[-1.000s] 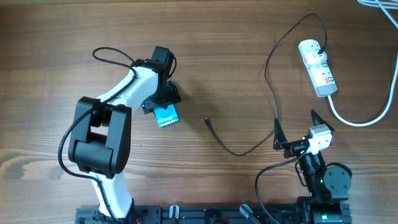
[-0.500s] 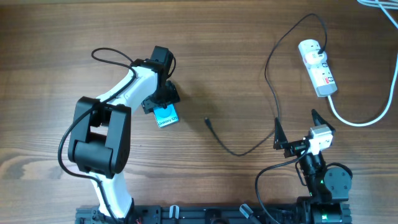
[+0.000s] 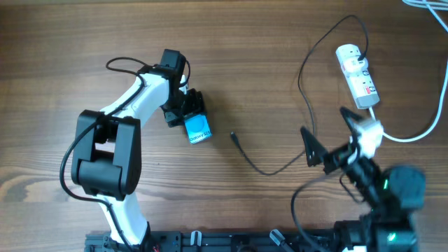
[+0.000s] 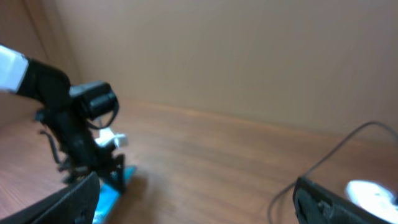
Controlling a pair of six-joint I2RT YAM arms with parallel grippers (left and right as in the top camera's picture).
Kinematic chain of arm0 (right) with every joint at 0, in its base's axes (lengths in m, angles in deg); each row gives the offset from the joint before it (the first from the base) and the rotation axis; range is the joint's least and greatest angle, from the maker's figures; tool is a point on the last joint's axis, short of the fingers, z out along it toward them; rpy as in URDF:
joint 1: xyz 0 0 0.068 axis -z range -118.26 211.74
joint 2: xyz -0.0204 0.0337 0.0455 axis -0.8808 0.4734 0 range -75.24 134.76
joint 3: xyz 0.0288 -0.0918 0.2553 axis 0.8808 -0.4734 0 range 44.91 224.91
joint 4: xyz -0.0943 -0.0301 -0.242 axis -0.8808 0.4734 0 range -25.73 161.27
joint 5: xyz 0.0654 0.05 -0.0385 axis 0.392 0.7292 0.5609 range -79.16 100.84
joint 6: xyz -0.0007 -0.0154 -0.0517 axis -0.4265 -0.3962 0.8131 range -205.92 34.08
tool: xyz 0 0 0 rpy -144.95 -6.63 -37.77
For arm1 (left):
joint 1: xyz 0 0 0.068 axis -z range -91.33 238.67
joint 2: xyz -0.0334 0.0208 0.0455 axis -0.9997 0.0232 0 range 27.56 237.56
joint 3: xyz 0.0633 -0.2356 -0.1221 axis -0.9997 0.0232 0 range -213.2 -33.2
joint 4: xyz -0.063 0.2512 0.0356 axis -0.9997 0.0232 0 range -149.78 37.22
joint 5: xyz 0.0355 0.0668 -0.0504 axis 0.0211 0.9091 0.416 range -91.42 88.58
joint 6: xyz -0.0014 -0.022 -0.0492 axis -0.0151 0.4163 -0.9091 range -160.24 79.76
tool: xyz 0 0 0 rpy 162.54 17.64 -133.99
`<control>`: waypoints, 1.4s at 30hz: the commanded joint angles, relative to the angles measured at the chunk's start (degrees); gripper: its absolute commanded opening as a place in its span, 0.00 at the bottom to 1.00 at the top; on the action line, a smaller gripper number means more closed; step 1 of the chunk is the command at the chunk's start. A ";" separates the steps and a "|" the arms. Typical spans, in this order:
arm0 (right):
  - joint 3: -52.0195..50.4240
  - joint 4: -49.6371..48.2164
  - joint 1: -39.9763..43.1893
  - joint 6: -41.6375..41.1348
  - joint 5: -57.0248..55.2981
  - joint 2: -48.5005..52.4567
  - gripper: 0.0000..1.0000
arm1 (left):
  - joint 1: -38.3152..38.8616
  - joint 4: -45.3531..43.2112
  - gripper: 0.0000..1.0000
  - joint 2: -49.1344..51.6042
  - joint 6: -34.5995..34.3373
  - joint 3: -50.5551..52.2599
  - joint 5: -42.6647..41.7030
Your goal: Plug charger to phone and switch on socket
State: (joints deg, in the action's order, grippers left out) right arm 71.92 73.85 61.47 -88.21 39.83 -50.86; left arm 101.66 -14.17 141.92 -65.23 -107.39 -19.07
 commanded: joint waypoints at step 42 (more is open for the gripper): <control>23.93 -9.90 -29.99 -28.98 2.14 78.29 1.00 | 6.19 -4.70 0.82 8.35 -15.76 3.32 14.99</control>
State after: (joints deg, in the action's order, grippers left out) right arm 95.79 65.48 33.95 -116.71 48.38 26.89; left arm 108.44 -17.69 142.51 -81.73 -107.79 -11.49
